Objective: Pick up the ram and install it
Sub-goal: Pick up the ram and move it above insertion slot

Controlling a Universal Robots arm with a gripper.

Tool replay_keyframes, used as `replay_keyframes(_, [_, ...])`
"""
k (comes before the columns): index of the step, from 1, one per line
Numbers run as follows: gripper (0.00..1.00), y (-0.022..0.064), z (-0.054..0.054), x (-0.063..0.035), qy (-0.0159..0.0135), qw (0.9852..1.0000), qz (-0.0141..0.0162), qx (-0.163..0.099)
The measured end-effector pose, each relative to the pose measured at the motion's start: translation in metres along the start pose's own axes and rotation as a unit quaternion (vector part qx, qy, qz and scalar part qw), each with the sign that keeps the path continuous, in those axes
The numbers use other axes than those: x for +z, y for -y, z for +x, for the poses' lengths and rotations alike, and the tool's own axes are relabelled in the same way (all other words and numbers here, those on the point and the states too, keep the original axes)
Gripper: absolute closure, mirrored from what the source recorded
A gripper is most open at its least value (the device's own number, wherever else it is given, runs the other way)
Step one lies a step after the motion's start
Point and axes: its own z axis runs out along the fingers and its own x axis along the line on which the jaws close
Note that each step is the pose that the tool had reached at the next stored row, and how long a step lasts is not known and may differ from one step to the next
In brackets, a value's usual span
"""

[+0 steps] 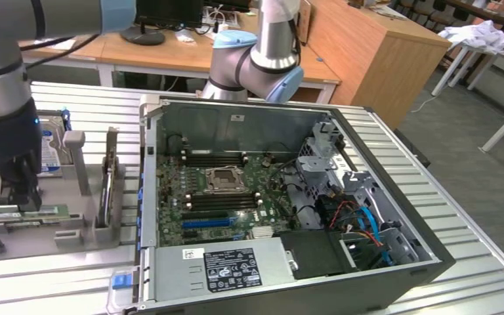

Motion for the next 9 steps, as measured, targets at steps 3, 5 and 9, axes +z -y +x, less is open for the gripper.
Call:
replay_keyframes(3, [0.89, -0.0002, 0.000, -0.0094, 0.0001, 1.0000, 0.0000, 0.000])
replay_keyframes(5, [0.89, -0.0003, 0.000, -0.0153, 0.0002, 1.0000, -0.0001, 0.000])
replay_keyframes(9, [0.89, -0.0005, 0.000, -0.0255, 0.0005, 1.0000, 0.0000, 0.000])
